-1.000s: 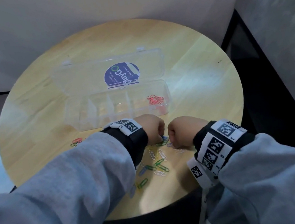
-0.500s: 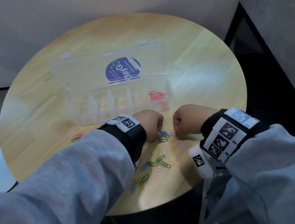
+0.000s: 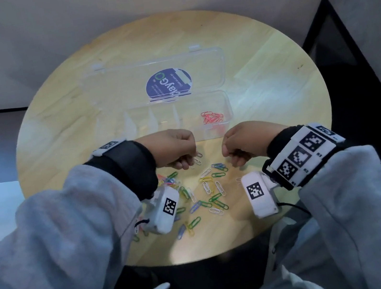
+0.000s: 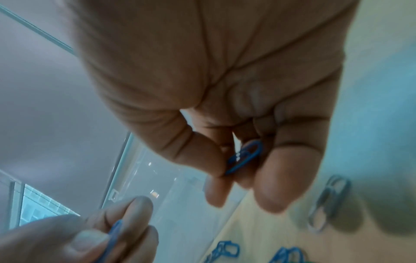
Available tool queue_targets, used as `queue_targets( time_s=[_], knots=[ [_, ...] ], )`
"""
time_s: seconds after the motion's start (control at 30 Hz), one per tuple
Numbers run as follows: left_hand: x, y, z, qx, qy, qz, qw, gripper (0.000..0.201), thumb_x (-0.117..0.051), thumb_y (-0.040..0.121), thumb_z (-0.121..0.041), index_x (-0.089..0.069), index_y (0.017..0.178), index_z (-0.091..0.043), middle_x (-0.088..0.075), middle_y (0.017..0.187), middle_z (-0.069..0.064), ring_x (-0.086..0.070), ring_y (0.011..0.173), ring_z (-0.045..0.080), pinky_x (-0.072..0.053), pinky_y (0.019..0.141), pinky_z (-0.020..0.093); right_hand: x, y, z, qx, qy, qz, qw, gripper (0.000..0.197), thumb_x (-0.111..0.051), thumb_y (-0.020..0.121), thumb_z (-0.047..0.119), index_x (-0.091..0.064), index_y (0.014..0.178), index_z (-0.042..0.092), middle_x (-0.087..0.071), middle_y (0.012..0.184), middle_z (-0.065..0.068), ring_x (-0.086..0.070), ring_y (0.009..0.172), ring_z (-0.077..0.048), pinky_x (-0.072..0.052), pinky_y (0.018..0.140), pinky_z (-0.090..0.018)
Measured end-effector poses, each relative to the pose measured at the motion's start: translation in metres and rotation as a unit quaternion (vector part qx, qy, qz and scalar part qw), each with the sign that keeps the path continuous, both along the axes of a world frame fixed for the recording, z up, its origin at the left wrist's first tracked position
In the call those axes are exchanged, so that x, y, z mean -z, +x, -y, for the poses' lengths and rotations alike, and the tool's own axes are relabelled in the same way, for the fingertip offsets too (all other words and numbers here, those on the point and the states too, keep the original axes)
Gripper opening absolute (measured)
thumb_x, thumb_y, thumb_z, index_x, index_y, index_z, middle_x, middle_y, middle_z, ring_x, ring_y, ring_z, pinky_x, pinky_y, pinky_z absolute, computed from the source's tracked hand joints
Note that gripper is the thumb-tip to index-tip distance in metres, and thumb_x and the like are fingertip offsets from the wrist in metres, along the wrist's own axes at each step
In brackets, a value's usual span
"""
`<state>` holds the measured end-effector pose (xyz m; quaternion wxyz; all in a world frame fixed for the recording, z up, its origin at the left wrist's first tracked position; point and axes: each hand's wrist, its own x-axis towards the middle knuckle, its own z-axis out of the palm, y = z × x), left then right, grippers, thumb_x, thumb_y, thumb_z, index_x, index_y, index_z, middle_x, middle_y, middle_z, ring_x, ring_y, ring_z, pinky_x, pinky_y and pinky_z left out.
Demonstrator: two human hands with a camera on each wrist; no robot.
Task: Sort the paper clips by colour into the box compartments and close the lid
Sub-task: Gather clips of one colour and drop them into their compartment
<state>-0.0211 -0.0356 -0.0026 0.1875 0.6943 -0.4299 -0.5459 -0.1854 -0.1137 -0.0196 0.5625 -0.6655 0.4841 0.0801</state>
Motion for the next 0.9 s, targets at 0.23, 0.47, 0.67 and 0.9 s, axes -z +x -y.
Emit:
queue_targets(
  time_s=[0.23, 0.47, 0.67, 0.9],
  knots=[
    [-0.006, 0.001, -0.012, -0.106, -0.027, -0.182, 0.977, 0.012, -0.035, 0.054, 0.0, -0.037, 0.059, -0.011, -0.052, 0.045, 0.006, -0.045, 0.035, 0.014, -0.031, 0.036, 0.013, 0.006, 0.005, -0.005, -0.054, -0.031, -0.034, 0.997, 0.017, -0.039, 0.083, -0.002, -0.047, 0.074, 0.009, -0.055, 0.07, -0.015, -0.048, 0.054, -0.023, -0.043, 0.05, -0.027],
    [-0.003, 0.004, -0.014, -0.007, 0.034, -0.056, 0.998, 0.032, -0.036, 0.082, 0.008, -0.056, 0.074, -0.016, -0.044, 0.043, -0.004, -0.035, 0.037, 0.006, -0.026, 0.039, 0.015, 0.003, 0.016, -0.012, -0.142, -0.182, -0.122, 0.965, 0.008, -0.067, 0.079, 0.019, -0.059, 0.081, 0.018, -0.055, 0.07, 0.006, -0.048, 0.062, -0.009, -0.037, 0.053, -0.022],
    [0.004, -0.012, -0.023, 0.288, 0.054, 0.321, 0.901, 0.012, -0.072, 0.073, -0.027, -0.06, 0.074, -0.026, -0.051, 0.053, -0.009, -0.046, 0.051, 0.004, -0.033, 0.05, 0.019, 0.008, 0.026, -0.016, -0.182, -0.205, -0.149, 0.95, 0.008, -0.066, 0.082, 0.015, -0.058, 0.081, 0.014, -0.053, 0.066, 0.003, -0.052, 0.072, -0.017, -0.035, 0.05, -0.02],
    [0.012, -0.028, -0.024, 0.361, 0.04, 0.393, 0.845, 0.022, -0.074, 0.073, -0.038, -0.069, 0.089, -0.024, -0.055, 0.069, -0.008, -0.047, 0.058, 0.008, -0.029, 0.047, 0.019, 0.01, 0.021, -0.014, -0.19, -0.18, -0.162, 0.951, 0.01, -0.069, 0.08, 0.019, -0.062, 0.082, 0.011, -0.054, 0.067, 0.002, -0.051, 0.069, -0.017, -0.038, 0.054, -0.021]
  ],
)
